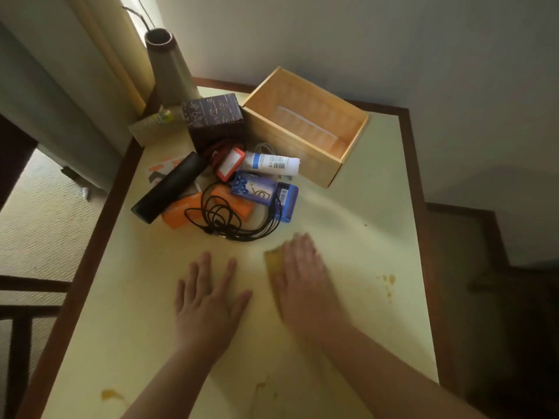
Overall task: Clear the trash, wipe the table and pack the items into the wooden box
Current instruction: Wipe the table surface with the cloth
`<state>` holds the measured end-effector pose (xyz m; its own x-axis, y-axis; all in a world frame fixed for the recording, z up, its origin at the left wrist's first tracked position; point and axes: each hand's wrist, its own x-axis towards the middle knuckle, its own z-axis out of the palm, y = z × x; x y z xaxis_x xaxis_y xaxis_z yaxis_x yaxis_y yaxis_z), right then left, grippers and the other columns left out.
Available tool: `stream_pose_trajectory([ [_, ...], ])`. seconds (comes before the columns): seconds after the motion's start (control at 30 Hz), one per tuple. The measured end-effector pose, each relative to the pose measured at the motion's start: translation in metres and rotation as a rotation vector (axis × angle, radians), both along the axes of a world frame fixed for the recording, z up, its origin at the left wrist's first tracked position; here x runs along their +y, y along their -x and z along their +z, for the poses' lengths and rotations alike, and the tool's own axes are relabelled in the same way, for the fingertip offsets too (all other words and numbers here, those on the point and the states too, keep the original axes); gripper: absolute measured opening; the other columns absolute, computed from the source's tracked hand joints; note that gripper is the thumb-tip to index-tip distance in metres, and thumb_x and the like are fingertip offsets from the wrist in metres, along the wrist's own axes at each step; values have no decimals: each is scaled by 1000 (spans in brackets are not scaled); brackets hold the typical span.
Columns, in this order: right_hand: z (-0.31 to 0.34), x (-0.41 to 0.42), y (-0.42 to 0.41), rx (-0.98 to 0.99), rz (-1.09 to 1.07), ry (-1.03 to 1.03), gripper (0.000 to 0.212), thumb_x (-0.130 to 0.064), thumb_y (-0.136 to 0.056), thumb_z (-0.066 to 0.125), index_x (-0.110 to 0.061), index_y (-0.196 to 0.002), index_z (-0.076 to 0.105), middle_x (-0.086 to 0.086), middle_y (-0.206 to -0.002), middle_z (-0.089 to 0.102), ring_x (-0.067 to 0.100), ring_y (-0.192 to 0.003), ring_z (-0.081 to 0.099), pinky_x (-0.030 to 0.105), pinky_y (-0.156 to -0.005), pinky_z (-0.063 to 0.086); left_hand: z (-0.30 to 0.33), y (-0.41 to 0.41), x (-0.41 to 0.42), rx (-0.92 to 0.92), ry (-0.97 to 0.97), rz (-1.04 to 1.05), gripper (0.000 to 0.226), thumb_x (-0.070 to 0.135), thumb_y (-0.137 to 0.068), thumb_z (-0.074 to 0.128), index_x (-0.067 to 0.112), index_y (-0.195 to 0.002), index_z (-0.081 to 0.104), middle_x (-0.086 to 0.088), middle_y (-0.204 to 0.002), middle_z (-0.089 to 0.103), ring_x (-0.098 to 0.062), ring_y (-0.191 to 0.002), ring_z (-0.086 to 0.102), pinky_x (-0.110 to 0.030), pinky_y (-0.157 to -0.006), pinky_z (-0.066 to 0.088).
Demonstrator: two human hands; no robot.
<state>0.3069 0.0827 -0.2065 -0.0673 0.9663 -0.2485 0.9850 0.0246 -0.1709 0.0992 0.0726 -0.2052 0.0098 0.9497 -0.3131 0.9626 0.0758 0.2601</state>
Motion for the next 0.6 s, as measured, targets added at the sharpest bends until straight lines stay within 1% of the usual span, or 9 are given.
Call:
stream_pose_trajectory([
  [0.07, 10, -24, 1, 8, 244, 34, 71, -45, -109, 20, -9, -167, 0, 14, -174, -12, 29, -161, -12, 45, -131, 0, 8, 3, 3, -5, 55, -28, 74, 81, -95, 21, 55, -160, -2, 4, -173, -20, -20, -160, -14, -43, -129, -3],
  [0.13, 9, -14, -30, -43, 290, 22, 70, -41, -105, 25, -3, -164, 23, 22, -172, 13, 37, -160, 12, 47, -130, 15, 19, 13, 8, -79, 89, -55, 70, 77, -96, 30, 55, -160, 11, 6, -174, -13, -20, -161, -8, -42, -128, 7],
  [0.17, 8, 0, -49, -105, 229, -5, 69, -39, -104, 23, 2, -158, 34, 27, -166, 26, 42, -156, 26, 50, -128, 23, 24, 21, 10, -135, 102, -65, 66, 75, -97, 34, 54, -159, 23, 6, -175, -3, -20, -161, 1, -42, -127, 14],
  [0.2, 7, 18, -68, -177, 101, -35, 70, -39, -106, 17, 6, -157, 35, 31, -164, 30, 45, -154, 29, 52, -127, 25, 30, 31, 10, -202, 111, -68, 61, 73, -97, 36, 52, -155, 35, 7, -174, 10, -20, -159, 13, -41, -124, 22],
  [0.27, 9, 52, -89, -195, -267, 82, 71, -43, -109, 7, 2, -164, 9, 29, -171, 6, 41, -160, 8, 50, -130, 9, 41, 57, 1, -317, 83, -51, 58, 72, -97, 40, 48, -148, 50, 13, -165, 36, -14, -151, 33, -37, -119, 33],
  [0.3, 11, 65, -84, -139, -403, 150, 69, -42, -110, 10, -3, -166, 1, 26, -172, -2, 38, -161, -1, 49, -131, 2, 46, 71, -9, -346, 55, -20, 55, 69, -98, 43, 46, -147, 53, 16, -159, 43, -10, -146, 39, -36, -117, 36],
  [0.37, 3, 73, -47, -27, -535, 102, 68, -39, -108, 17, -3, -166, 10, 30, -171, 4, 43, -160, 3, 52, -130, 2, 56, 103, -34, -340, -14, 67, 50, 63, -99, 49, 43, -144, 56, 19, -152, 50, -8, -140, 44, -36, -113, 42],
  [0.43, -12, 57, 11, -13, -521, -40, 71, -39, -104, 20, 2, -162, 24, 35, -166, 18, 49, -156, 16, 55, -129, 9, 63, 137, -64, -343, -63, 195, 49, 60, -97, 53, 40, -141, 58, 16, -147, 56, -10, -136, 49, -37, -110, 45],
  [0.6, -12, -27, 174, -24, -407, -7, 73, -38, -105, 20, 7, -162, 16, 39, -166, 12, 50, -157, 8, 51, -129, -3, 56, 205, -129, -280, -5, 394, 65, 66, -92, 48, 29, -144, 56, 6, -156, 50, -15, -147, 39, -46, -120, 36],
])
